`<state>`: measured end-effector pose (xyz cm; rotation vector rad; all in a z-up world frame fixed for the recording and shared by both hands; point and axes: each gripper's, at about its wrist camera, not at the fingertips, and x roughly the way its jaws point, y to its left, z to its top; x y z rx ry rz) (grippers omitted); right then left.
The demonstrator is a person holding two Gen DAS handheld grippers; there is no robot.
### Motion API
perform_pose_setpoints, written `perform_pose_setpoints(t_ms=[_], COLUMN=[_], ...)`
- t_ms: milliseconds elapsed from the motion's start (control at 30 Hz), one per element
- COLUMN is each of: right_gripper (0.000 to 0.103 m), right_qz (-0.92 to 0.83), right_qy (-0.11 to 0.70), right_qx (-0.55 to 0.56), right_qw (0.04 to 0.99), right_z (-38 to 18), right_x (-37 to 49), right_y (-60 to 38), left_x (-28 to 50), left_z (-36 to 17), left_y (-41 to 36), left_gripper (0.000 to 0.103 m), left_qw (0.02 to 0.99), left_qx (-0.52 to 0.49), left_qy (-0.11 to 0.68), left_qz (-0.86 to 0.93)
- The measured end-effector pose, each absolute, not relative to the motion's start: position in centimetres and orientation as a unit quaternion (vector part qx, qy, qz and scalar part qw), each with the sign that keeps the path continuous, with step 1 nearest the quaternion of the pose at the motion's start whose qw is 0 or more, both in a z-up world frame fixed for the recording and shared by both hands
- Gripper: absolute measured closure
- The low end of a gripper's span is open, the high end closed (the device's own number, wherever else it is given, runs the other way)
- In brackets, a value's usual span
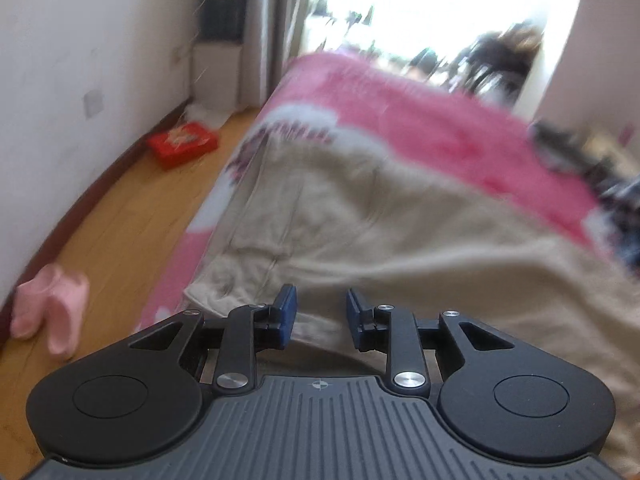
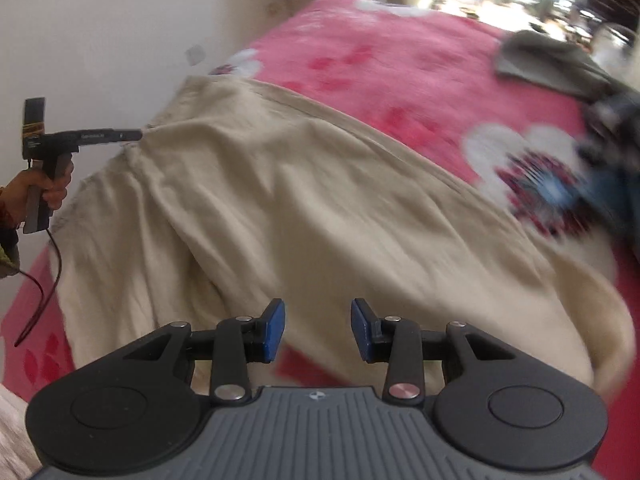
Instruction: Fold clothes
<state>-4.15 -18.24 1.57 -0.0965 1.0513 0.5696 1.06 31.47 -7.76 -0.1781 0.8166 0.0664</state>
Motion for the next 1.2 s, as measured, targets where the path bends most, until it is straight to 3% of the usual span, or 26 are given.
perform_pose_setpoints(t_ms=[233, 533, 667, 833, 1067, 1200], right_gripper=[0.065, 0.064, 0.061, 0.06, 0.06, 0.06], right_qz=[0.16, 0.091, 0.077, 0.073, 0.085, 0.089], right_qy=[0.48, 0.416, 0.415, 0.404, 0.381, 0.369], right_qx=[0.013, 0.174, 0.302, 0.376, 0.394, 0.38], right_qw=[0.862, 0.888, 0.855, 0.83, 0.832, 0.843], right_z=[-1.0, 0.9, -0.3, -2.0, -3.2, -3.3], right_x=[-7.0, -9.1, -9.2, -9.6, -9.0, -8.3], right_y=[-26.2, -35.2, -39.3, -41.3, -40.1, -39.4], left_x=[2.7, 3.8, 3.8, 3.0, 0.6, -1.9], left_z=[-6.9, 0.9, 2.4, 2.6, 0.3, -1.4], left_y=[31.3, 26.4, 20.4, 9.7, -4.5, -8.5], left_gripper=[0.076, 0.075, 0.074, 0.07, 0.067, 0.062], left_qw=[0.9, 0.919, 0.919, 0.884, 0.78, 0.745], left_qx=[-0.077, -0.009, 0.0, 0.044, 0.15, 0.221], left_qy=[0.42, 0.39, 0.394, 0.421, 0.456, 0.439], left_qz=[0.085, 0.063, -0.024, -0.198, -0.401, -0.452])
